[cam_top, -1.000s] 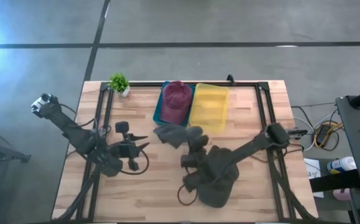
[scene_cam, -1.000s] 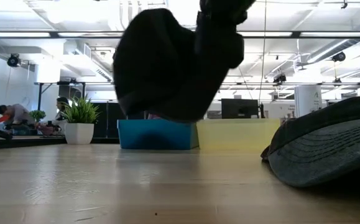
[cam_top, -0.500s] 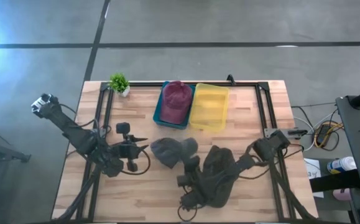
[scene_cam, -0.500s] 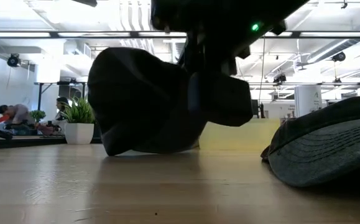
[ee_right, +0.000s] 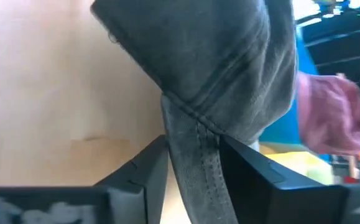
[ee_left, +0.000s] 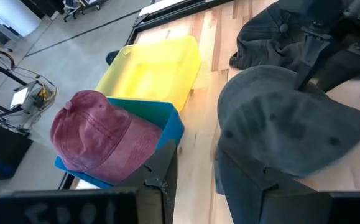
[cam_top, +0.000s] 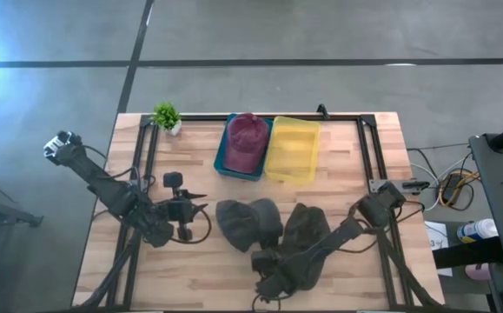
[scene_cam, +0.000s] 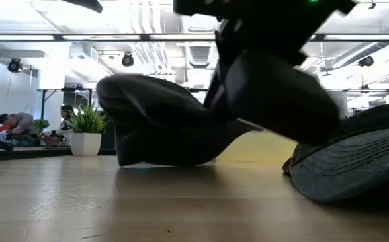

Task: Pick & Place hat
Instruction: Put the left black cap into the yellow bin

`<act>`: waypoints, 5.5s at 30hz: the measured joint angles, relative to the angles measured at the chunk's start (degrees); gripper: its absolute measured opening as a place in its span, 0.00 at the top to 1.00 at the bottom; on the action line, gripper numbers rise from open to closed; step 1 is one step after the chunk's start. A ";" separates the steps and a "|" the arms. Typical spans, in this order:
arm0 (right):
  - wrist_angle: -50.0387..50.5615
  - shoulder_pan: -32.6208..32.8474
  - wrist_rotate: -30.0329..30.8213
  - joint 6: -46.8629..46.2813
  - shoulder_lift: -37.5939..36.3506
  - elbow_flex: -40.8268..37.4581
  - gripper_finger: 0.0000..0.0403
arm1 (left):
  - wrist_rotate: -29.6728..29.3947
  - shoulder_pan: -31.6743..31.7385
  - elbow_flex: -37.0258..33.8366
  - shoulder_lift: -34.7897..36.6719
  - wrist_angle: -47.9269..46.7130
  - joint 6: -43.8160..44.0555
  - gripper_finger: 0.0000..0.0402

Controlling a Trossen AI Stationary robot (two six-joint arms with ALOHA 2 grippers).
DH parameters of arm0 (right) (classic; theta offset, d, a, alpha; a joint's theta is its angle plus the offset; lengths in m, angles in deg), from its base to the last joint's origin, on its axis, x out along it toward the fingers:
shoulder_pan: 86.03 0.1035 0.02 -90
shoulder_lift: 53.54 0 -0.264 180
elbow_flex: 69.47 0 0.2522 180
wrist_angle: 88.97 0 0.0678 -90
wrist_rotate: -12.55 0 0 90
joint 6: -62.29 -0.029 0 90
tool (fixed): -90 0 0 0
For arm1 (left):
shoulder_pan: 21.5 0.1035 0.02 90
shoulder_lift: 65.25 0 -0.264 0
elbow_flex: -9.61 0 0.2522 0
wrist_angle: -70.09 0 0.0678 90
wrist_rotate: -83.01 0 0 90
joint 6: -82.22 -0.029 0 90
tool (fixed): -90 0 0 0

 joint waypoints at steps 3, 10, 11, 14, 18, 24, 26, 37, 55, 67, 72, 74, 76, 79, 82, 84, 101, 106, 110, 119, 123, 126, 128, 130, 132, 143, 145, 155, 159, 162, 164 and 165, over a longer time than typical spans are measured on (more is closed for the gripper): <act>-1.38 0.52 -4.28 0.22 -0.06 -0.03 0.60 | 0.39 0.22 0.00 0.00 0.40 0.75 0.73; -6.53 1.25 -14.85 1.18 -0.08 -0.37 0.46 | 2.82 0.34 0.00 0.00 0.66 4.28 0.73; -6.38 1.45 -15.51 1.26 -0.12 -0.36 0.44 | 4.83 0.46 0.00 0.00 0.49 6.08 0.73; -6.29 2.20 -15.61 1.27 -0.89 -0.28 0.40 | 11.29 0.64 -1.07 0.00 0.51 15.09 0.73; -5.85 2.93 -15.60 -2.02 -3.32 -0.31 0.38 | 22.54 0.75 -4.59 0.00 2.20 33.24 0.73; -4.74 2.78 -16.25 -16.31 -7.00 -2.56 0.41 | 34.20 0.76 -14.16 -1.56 23.96 44.17 0.73; -4.76 2.40 -18.27 -21.22 -8.27 -3.53 0.42 | 34.24 1.07 -16.51 -3.02 31.31 45.13 0.73; -9.47 -0.10 -24.75 -42.80 -15.83 -12.72 0.42 | 40.36 1.33 -24.82 -9.84 46.05 46.50 0.73; -25.33 -8.13 -35.02 -44.16 -20.09 -24.76 0.42 | 43.57 14.23 -38.88 -10.48 69.99 44.75 0.73; -26.03 -10.35 -39.59 -41.98 -20.00 -28.12 0.42 | 47.25 16.55 -34.90 -18.81 76.01 43.55 0.73; -28.26 -10.75 -39.90 -40.68 -20.00 -28.00 0.42 | 47.36 18.04 -33.46 -22.87 83.21 43.65 0.73; -28.32 -10.75 -39.92 -40.69 -20.00 -28.00 0.42 | 47.47 18.63 -33.02 -23.90 87.22 43.64 0.73; -28.50 -10.72 -40.00 -40.68 -20.00 -28.00 0.42 | 47.45 19.35 -32.54 -24.62 89.70 43.65 0.73; -28.55 -10.70 -40.05 -40.22 -20.00 -28.00 0.42 | 47.47 20.42 -31.75 -25.38 89.80 43.37 0.73; -28.80 -10.71 -40.05 -39.75 -20.00 -28.00 0.42 | 47.78 21.11 -31.10 -26.09 89.78 43.25 0.73; -28.82 -10.70 -40.07 -39.50 -20.00 -28.00 0.42 | 47.89 21.18 -30.84 -26.53 89.58 43.13 0.73; -28.41 -10.68 -40.50 -37.86 -20.00 -27.96 0.42 | 48.11 21.40 -31.40 -15.89 73.47 44.91 0.59; -28.41 -10.74 -40.75 -37.65 -20.00 -27.96 0.42 | 45.66 21.41 -31.37 -13.79 64.90 43.73 0.53; -28.45 -11.05 -40.77 -37.66 -20.00 -27.96 0.42 | 46.75 21.14 -31.41 -15.67 65.24 44.55 0.52; -28.59 -11.87 -40.86 -37.66 -20.00 -27.96 0.42 | 46.87 21.23 -31.19 -19.26 71.06 44.77 0.52; -28.89 -12.26 -40.86 -37.60 -20.00 -27.96 0.42 | 47.05 21.22 -31.21 -21.49 73.49 45.12 0.52; -29.03 -12.45 -40.88 -37.44 -20.00 -27.96 0.42 | 46.72 21.30 -31.21 -22.75 77.85 44.92 0.52; -29.07 -12.49 -40.93 -37.40 -20.00 -27.96 0.42 | 46.31 21.55 -31.21 -23.52 79.47 44.86 0.52; -29.29 -12.54 -41.17 -37.24 -20.00 -27.96 0.42 | 46.11 21.66 -31.21 -24.21 79.56 44.81 0.52; -29.87 -12.60 -41.29 -36.97 -20.00 -27.96 0.42 | 46.00 21.72 -31.21 -24.86 79.81 44.55 0.52; -31.56 -12.60 -42.74 -35.70 -20.00 -27.95 0.42 | 39.51 22.06 -31.21 -26.16 81.59 42.05 0.52; -31.54 -12.60 -42.87 -35.65 -20.00 -27.93 0.42 | 39.53 22.08 -31.21 -26.16 80.20 42.02 0.52; -31.45 -12.65 -42.87 -34.30 -20.00 -27.93 0.42 | 37.94 22.80 -30.49 -26.14 77.58 41.95 0.52; -31.45 -12.85 -42.85 -34.00 -20.00 -27.94 0.42 | 37.98 23.25 -29.61 -27.78 77.66 41.83 0.52; -31.49 -13.13 -42.85 -33.39 -20.00 -27.96 0.42 | 38.91 23.27 -28.86 -30.07 79.92 41.84 0.52; -31.49 -13.25 -42.83 -33.38 -20.00 -27.95 0.42 | 39.73 23.26 -28.37 -31.77 82.18 41.90 0.52; -31.49 -13.30 -42.83 -33.38 -20.00 -27.93 0.42 | 39.77 23.24 -27.97 -32.49 83.07 41.90 0.52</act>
